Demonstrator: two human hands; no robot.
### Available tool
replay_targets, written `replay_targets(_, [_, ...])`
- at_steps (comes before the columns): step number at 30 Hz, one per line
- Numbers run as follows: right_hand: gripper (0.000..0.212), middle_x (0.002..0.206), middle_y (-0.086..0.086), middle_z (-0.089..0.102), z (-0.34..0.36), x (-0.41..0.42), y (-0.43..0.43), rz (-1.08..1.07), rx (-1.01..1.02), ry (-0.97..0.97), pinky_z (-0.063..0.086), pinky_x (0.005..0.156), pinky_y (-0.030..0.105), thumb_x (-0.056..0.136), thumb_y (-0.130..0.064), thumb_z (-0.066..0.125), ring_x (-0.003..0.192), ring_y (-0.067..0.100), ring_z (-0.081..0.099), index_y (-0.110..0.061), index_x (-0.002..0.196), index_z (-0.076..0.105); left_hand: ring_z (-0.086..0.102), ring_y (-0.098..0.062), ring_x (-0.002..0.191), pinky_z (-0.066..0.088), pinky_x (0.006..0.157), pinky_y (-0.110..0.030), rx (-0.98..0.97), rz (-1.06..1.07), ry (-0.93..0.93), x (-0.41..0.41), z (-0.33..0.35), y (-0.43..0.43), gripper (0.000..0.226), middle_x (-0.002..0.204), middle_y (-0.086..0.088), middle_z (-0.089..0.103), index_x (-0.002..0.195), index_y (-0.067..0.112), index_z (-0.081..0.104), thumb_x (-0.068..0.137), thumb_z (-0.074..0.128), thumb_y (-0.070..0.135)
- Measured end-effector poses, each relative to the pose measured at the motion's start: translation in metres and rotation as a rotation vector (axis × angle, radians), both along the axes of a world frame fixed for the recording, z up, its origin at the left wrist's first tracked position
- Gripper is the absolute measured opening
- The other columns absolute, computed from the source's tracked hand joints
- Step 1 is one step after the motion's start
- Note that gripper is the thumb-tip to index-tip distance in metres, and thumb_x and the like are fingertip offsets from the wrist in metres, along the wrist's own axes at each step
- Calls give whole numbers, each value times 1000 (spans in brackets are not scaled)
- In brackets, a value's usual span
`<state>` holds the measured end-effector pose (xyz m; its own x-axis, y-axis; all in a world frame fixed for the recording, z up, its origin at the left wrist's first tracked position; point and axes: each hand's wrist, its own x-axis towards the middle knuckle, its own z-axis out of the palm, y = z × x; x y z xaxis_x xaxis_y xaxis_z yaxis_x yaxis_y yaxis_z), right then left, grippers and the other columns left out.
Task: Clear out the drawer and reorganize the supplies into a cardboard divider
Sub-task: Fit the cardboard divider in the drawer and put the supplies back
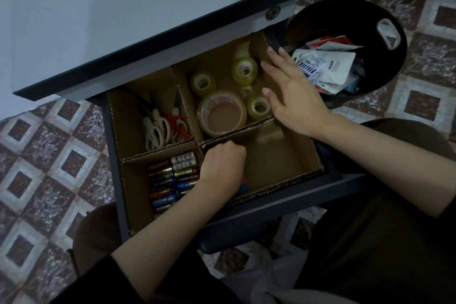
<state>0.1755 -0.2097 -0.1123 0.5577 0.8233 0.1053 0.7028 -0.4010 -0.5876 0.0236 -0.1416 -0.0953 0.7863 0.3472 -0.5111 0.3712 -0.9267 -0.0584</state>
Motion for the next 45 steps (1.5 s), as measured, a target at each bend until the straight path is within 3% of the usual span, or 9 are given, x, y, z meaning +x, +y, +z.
replay_targets(8, [48,155,12,22,-1,0,0,2,-6,-16,9,116,31,94,-17,51,145,25,11,-1,139,41,57,-32,101,38,70,-33,-93,-63,4,-1,-3,12,23,105,-13,56,101,6,54,88,42,-8])
replay_targets(12, [47,155,12,22,-1,0,0,1,-5,-17,7,116,29,94,-17,50,145,25,11,-1,138,42,55,-32,105,45,80,-38,-154,-118,-5,-2,-6,18,41,114,-14,55,126,10,46,89,38,-7])
replay_targets(16, [47,154,12,22,-1,0,0,1,0,-18,7,115,29,94,-16,51,145,26,11,-1,138,42,54,-32,107,45,84,-39,-191,-187,8,-4,-8,21,47,121,-12,51,135,16,41,92,37,-2])
replay_targets(30, [46,154,12,23,-4,1,0,0,4,-26,9,115,29,94,-17,51,145,26,11,-1,136,45,54,-30,107,38,74,-33,-156,-218,80,-3,-10,20,37,120,-11,51,125,14,52,94,36,3])
replay_targets(39, [44,155,11,22,-3,1,0,-1,13,-28,8,115,28,94,-17,51,145,25,11,-2,135,46,54,-30,106,41,77,-34,-160,-197,91,-3,-6,18,37,118,-12,53,125,14,53,94,36,3])
replay_targets(45, [44,154,12,23,-3,0,1,-4,4,-29,11,119,37,94,-16,50,145,27,12,0,135,46,55,-32,105,43,76,-35,-173,-176,100,-5,3,14,37,116,-14,53,127,10,48,93,36,1])
